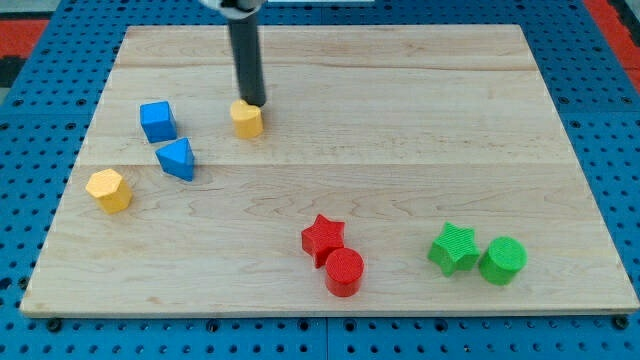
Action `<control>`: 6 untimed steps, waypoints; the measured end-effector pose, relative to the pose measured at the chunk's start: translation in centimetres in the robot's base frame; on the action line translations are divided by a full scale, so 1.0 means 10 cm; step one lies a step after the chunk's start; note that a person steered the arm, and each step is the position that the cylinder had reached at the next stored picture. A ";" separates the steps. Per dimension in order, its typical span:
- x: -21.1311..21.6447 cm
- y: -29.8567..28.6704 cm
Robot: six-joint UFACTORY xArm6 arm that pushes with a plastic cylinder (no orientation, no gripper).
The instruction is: Place the heart at the bottom left of the board
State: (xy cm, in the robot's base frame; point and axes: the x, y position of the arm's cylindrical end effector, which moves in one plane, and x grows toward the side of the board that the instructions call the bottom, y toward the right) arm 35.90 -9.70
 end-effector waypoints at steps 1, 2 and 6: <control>0.81 -0.01; 1.25 0.04; 1.48 -0.94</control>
